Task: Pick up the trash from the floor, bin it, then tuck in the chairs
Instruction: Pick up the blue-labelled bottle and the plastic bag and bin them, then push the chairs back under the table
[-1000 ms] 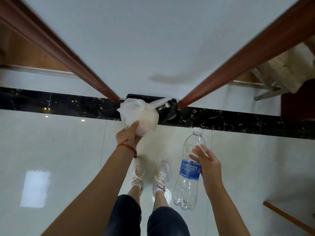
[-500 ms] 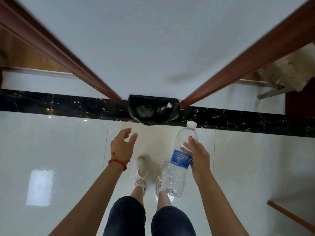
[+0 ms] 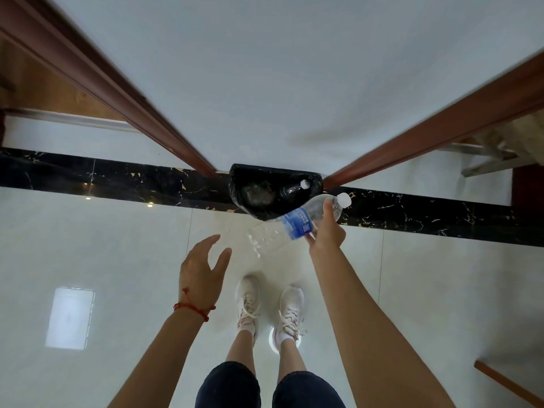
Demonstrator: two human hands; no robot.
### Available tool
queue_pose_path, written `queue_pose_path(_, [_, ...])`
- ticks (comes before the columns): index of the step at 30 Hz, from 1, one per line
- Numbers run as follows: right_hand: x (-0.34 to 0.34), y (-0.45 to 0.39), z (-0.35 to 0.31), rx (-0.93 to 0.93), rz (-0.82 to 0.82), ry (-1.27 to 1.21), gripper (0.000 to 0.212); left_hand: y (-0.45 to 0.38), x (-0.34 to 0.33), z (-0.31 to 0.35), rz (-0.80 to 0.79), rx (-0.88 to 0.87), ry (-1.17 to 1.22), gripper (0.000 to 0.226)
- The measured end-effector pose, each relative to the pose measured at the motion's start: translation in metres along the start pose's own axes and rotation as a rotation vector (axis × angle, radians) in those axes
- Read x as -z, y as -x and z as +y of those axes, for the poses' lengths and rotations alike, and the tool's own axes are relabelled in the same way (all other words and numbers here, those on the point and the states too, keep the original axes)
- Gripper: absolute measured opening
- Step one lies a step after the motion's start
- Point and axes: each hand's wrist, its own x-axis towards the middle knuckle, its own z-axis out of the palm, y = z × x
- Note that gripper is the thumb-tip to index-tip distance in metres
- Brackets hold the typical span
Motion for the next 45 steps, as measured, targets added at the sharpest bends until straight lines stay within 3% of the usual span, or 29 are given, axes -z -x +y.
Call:
queue_pose_path(7, [-0.026,-0.009,0.003,-0.144,0.009,-0.047,0.053,-0.009,0.004,-0.007,0.019,-0.002,-0.001,0.036])
queue_pose_path(12, [-0.013,-0.005,0.006,-0.157,0.056,0.061,0.031,-0.007,0.006,-0.008,0.017,-0.006,-0.013,0.036])
queue_pose_path(15, [0.0,0.001,0.009,0.027,0.018,0.232,0.027,-0.004,0.007,-0.003,-0.003,-0.009,-0.033,0.036])
queue_pose_path(19, [0.023,0.028,0.01,0.445,-0.107,0.689,0.042,0.002,0.009,0.004,-0.061,-0.079,-0.126,0.04])
queue_pose_path(26, [0.066,0.078,0.0,0.94,-0.272,1.212,0.052,0.022,0.023,0.032,-0.138,-0.183,-0.271,0.046])
queue_pose_path(32, [0.096,0.122,-0.016,1.084,-0.286,1.486,0.058,0.052,0.043,0.06,-0.181,-0.262,-0.382,0.049])
queue_pose_path(45, [0.166,0.223,-0.058,1.258,-0.2,1.406,0.058,0.127,0.089,0.146,-0.073,-0.536,-0.454,0.057])
